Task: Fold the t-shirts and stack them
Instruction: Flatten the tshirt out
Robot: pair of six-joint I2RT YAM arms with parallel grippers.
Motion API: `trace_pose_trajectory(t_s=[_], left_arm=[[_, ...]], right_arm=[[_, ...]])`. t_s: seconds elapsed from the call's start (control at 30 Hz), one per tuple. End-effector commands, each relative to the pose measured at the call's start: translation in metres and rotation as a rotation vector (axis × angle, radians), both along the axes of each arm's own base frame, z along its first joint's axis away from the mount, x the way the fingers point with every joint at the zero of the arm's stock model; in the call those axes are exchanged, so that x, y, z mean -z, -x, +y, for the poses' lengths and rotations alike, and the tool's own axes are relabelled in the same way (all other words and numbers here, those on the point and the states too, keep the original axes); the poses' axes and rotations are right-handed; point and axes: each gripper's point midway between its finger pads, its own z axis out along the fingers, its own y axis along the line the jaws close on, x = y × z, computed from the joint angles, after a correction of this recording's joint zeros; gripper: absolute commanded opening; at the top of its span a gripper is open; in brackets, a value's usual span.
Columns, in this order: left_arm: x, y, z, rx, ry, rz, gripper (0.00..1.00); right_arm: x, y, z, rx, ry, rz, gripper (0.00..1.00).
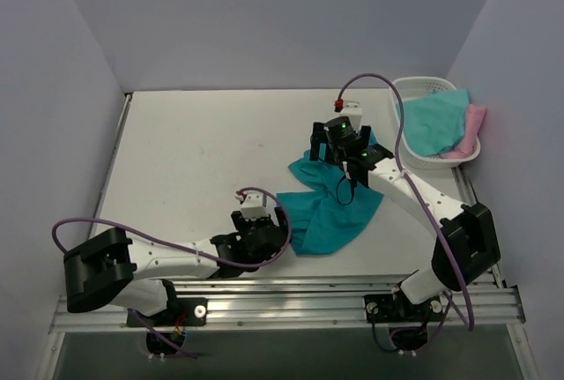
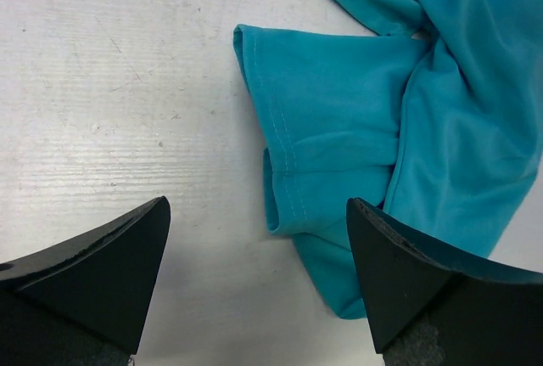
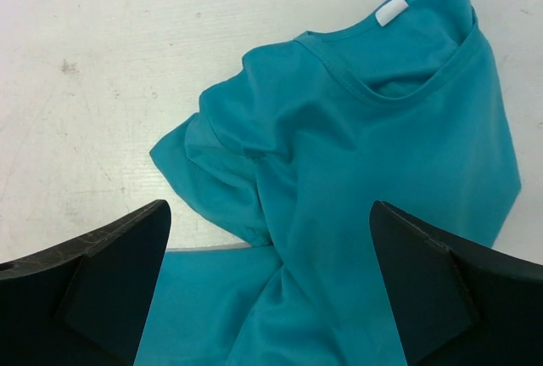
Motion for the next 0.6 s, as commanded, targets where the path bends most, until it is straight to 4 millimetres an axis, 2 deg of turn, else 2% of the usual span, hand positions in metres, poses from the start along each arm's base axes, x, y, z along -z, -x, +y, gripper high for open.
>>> trace_pose_trajectory(t_s=[0.0,0.03,0.07,0.13,0.3,0.33,0.37,0.5,0.57], left_arm=[[-0.046,-0.01,-0.016,0.014,0.266,-0.104,0.94],[-0.035,-0.009,-0.011,0.038,0.272,-0.092,0.94],[-0.043,-0.017,-0.013,0.042,0.327,-0.113,0.94],[-0.034,-0.018,-0.017,0.067,0.328,-0.091,0.94],[-0.032,-0.027,-0.036,0.12,0.364,-0.096,0.94],[-0.026,-0.027,-0.04,0.134,0.362,-0.079,0.94],[-0.029,-0.029,-0.045,0.14,0.381,-0.083,0.94],[-0.026,-0.031,-0.052,0.143,0.387,-0.066,0.95],[-0.021,-0.032,-0.048,0.111,0.377,-0.048,0.95]], right_arm=[[0.0,0.013,-0.021,0.032,0.066,0.01,1.0],[0.0,0.013,-0.022,0.036,0.069,0.008,1.0],[0.0,0.014,-0.023,0.038,0.071,0.007,1.0],[0.002,0.014,-0.024,0.042,0.073,0.008,1.0],[0.01,0.015,-0.026,0.047,0.083,0.018,1.0],[0.011,0.015,-0.027,0.052,0.088,0.018,1.0],[0.013,0.015,-0.027,0.054,0.09,0.022,1.0],[0.016,0.016,-0.032,0.061,0.113,0.027,1.0],[0.015,0.016,-0.035,0.07,0.119,0.023,1.0]])
